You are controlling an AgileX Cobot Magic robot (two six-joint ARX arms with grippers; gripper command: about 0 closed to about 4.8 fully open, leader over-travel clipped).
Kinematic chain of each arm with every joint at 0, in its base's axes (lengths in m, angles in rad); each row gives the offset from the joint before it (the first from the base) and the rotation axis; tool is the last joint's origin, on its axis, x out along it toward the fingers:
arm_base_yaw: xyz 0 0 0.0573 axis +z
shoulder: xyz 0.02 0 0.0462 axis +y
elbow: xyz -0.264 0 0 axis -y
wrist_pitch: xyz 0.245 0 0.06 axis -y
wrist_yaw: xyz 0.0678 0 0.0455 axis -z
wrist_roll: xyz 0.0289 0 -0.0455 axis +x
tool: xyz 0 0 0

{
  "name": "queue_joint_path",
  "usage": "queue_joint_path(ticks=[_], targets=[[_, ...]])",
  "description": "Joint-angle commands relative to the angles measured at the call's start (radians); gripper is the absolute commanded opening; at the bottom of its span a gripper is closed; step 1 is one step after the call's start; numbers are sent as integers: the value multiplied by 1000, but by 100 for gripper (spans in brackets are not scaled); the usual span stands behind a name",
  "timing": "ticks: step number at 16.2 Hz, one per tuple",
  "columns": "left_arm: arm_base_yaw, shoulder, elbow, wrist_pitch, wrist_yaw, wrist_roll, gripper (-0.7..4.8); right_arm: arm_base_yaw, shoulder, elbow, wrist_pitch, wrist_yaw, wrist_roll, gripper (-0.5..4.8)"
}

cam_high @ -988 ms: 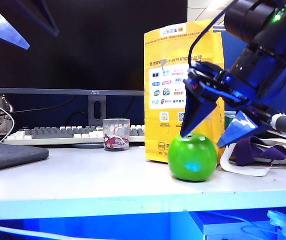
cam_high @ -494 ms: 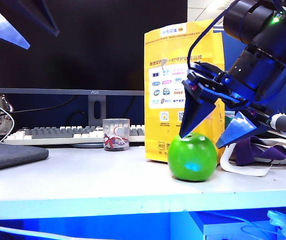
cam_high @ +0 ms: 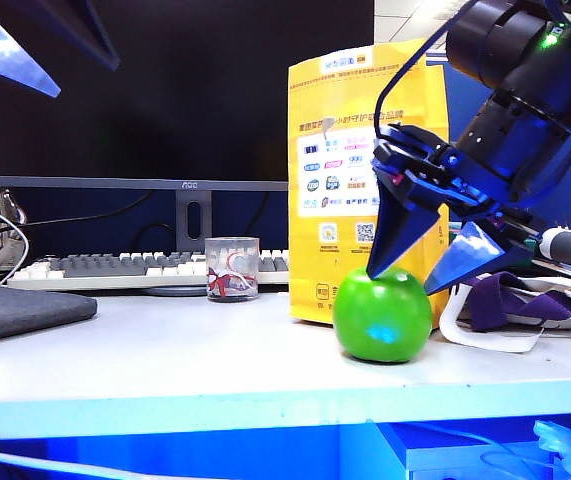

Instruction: Pick up the green apple and throw it into the yellow paper bag.

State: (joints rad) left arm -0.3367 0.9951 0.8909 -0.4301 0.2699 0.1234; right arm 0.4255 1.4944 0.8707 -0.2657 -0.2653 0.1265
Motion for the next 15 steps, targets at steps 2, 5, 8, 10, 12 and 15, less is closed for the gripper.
queue_joint_path(ticks=[2,5,8,10,12,15], targets=[[0,-1,7,13,5,0,461,1,-3,3,18,-52,8,479],[0,-1,7,13,8,-1,461,1,-3,3,42,-56,8,479],[0,1,7,13,8,-1,461,2,14,3,60,-60,25,479],[0,8,7,10,8,-1,461,3,48,3,61,-78,27,479],[0,13,7,9,8,-1,461,5,73,3,62,-90,26,479],[0,18,7,11,8,-1,461,15,98,3,77,-94,26,479]])
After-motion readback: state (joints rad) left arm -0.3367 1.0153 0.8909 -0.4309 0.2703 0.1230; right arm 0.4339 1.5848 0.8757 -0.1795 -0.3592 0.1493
